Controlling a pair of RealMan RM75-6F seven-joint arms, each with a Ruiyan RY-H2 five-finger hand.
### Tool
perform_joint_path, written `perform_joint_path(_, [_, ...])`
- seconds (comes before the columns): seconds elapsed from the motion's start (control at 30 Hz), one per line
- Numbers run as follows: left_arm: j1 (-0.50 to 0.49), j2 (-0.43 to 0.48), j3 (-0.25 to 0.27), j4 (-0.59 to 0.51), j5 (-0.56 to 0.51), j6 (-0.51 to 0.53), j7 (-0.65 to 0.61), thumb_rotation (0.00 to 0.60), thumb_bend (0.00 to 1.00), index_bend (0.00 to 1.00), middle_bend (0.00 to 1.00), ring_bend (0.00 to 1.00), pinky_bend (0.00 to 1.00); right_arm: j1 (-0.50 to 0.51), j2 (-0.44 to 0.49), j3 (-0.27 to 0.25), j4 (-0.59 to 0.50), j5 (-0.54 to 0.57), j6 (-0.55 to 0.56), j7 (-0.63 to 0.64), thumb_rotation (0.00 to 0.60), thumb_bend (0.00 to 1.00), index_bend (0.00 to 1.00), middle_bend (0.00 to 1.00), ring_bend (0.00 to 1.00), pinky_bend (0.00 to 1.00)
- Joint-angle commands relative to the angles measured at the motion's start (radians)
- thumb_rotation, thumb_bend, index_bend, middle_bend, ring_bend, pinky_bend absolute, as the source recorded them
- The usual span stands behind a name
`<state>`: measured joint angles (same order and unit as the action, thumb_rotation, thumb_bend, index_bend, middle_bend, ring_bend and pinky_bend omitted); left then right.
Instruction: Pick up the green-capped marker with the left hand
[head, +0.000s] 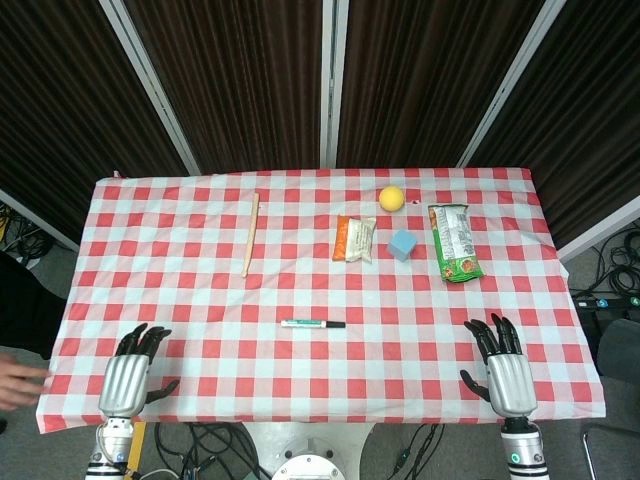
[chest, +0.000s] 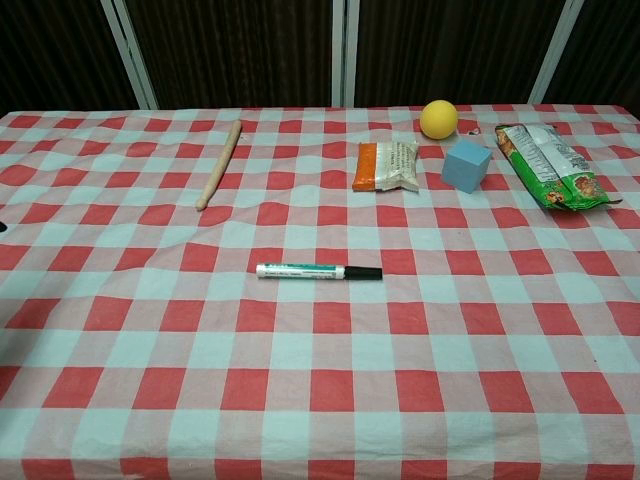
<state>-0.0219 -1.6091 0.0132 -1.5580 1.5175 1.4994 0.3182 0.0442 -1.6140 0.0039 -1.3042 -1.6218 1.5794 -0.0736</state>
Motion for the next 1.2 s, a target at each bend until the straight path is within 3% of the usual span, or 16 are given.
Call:
perform_joint_path(0.03, [-0.001, 0.000, -0.002, 0.000, -0.002, 0.000, 0.000, 0.600, 0.09, 0.21, 0.20, 0.10, 0.18, 0.002, -0.002, 0.001, 0.004, 0.003, -0.004, 0.004, 0.600, 0.06, 0.18, 0.19, 0.00, 0.00])
perform_joint_path(0.33, [-0.034, 0.008, -0.021, -0.030, 0.007, -0.022, 0.035, 0.600, 0.09, 0.21, 0.20, 0.10, 0.18, 0.006, -0.002, 0.013, -0.006, 0.006, -0.002, 0.007, 0.600, 0.06, 0.18, 0.19, 0.00, 0.00])
perform_joint_path(0.47, [-0.072, 0.018, -0.048, -0.097, -0.009, -0.069, 0.077, 0.600, 0.09, 0.23, 0.21, 0.11, 0.23, 0.012, 0.001, 0.015, -0.015, 0.007, -0.008, -0.001, 0.600, 0.06, 0.18, 0.18, 0.00, 0.00])
perform_joint_path(0.57, [-0.128, 0.044, -0.078, -0.178, -0.026, -0.142, 0.095, 0.600, 0.11, 0.24, 0.22, 0.13, 0.27, 0.017, 0.010, 0.016, -0.016, 0.001, -0.008, -0.019, 0.600, 0.06, 0.18, 0.18, 0.00, 0.00])
perform_joint_path(0.7, [-0.219, 0.036, -0.156, -0.239, -0.058, -0.215, 0.211, 0.600, 0.13, 0.25, 0.23, 0.15, 0.30, 0.028, 0.026, 0.042, -0.034, 0.012, -0.008, -0.033, 0.600, 0.06, 0.18, 0.18, 0.00, 0.00])
perform_joint_path(0.97, [-0.405, -0.116, -0.281, -0.193, -0.234, -0.362, 0.373, 0.600, 0.15, 0.36, 0.44, 0.43, 0.58, 0.067, 0.046, 0.079, -0.092, 0.020, -0.031, -0.069, 0.600, 0.06, 0.18, 0.18, 0.00, 0.00])
perform_joint_path(1.07, [-0.461, -0.168, -0.297, -0.160, -0.311, -0.396, 0.454, 0.600, 0.16, 0.42, 0.48, 0.57, 0.68, 0.075, 0.046, 0.080, -0.098, 0.021, -0.041, -0.077, 0.600, 0.06, 0.18, 0.18, 0.00, 0.00])
perform_joint_path(1.2, [-0.539, -0.245, -0.307, -0.115, -0.454, -0.413, 0.607, 0.600, 0.16, 0.43, 0.49, 0.69, 0.76, 0.081, 0.043, 0.079, -0.096, 0.028, -0.050, -0.078, 0.600, 0.06, 0.18, 0.18, 0.00, 0.00])
